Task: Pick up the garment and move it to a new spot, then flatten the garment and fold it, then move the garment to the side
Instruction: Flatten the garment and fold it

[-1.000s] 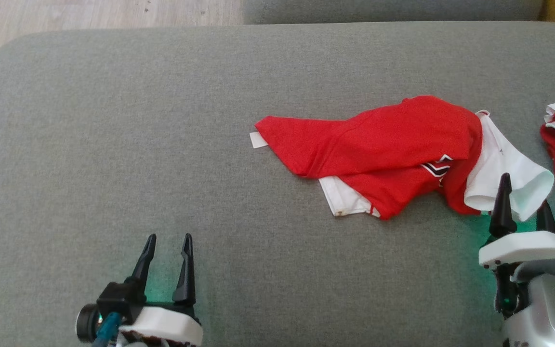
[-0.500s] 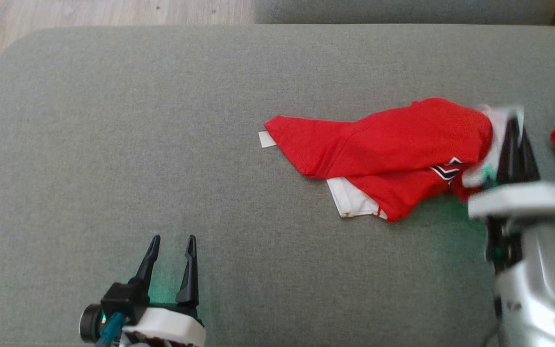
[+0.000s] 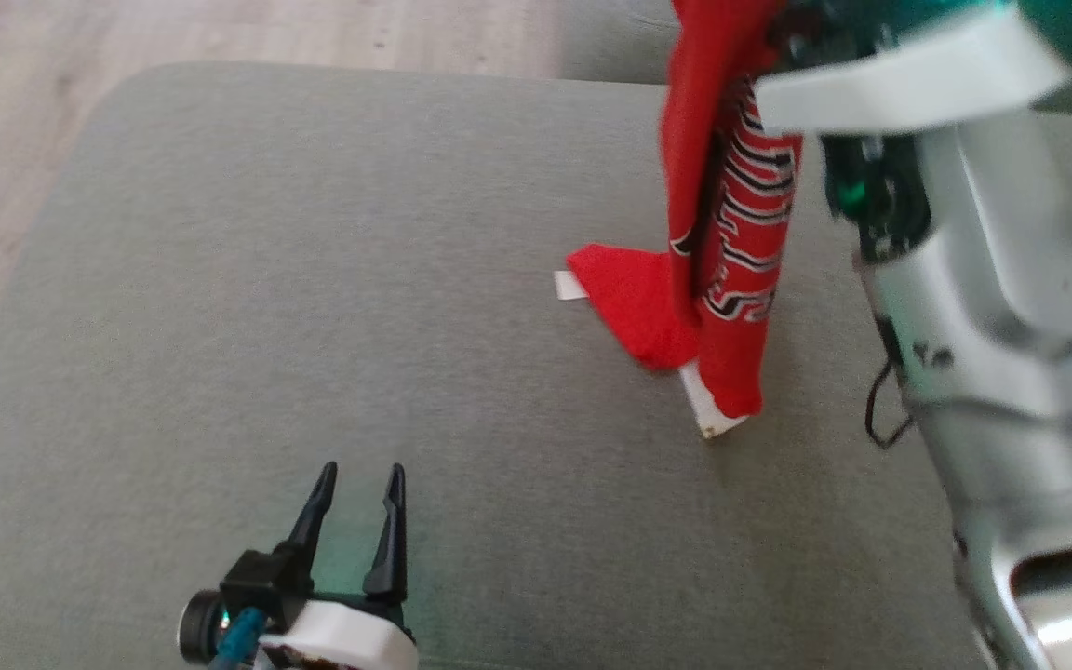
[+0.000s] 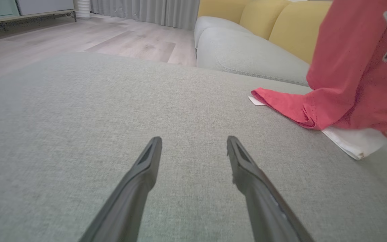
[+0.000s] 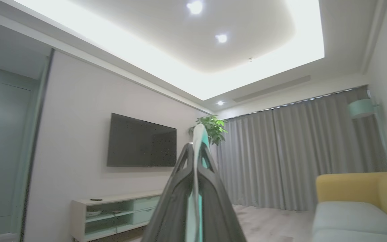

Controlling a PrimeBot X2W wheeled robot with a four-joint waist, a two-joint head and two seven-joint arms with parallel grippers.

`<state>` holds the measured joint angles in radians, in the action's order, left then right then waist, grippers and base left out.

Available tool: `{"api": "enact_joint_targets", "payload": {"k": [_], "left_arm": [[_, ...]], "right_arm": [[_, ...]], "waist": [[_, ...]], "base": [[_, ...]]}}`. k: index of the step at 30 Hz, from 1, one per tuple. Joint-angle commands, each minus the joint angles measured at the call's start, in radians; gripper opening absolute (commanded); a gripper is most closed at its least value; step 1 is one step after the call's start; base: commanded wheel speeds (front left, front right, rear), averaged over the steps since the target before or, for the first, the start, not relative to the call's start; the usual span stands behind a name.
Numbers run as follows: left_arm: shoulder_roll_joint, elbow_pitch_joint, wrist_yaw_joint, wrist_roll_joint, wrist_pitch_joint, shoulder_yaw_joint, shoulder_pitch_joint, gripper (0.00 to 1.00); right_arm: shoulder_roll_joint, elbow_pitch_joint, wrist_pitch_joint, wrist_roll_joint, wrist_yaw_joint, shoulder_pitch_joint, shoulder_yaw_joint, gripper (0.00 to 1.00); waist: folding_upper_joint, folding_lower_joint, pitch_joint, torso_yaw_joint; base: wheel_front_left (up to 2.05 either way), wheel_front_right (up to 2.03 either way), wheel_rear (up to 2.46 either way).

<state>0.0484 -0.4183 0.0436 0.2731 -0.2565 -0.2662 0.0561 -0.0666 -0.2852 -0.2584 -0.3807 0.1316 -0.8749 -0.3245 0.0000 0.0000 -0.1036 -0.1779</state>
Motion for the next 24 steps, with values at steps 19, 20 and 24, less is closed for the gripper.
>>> {"api": "enact_joint_targets", "payload": {"k": [19, 20, 24], "left_arm": [[0.002, 0.024, -0.018, 0.020, -0.005, 0.001, -0.022, 1.00], [0.002, 0.026, -0.017, 0.021, -0.005, 0.000, -0.018, 1.00], [0.002, 0.035, -0.020, 0.025, -0.005, -0.002, 0.003, 1.00]], "right_arm": [[0.002, -0.302, -0.003, 0.346, -0.001, -0.107, 0.366, 0.00], [-0.010, -0.328, -0.003, 0.373, -0.001, -0.073, 0.398, 0.00], [-0.046, -0.371, -0.003, 0.435, -0.001, 0.097, 0.534, 1.00]], "waist": [[0.0000, 0.0000, 0.020, -0.137], [0.0000, 0.0000, 0.014, -0.125], [0.0000, 0.0000, -0.011, -0.075]], "base": [[0.00, 0.00, 0.00], [0.00, 0.00, 0.00], [0.00, 0.00, 0.00]]}}
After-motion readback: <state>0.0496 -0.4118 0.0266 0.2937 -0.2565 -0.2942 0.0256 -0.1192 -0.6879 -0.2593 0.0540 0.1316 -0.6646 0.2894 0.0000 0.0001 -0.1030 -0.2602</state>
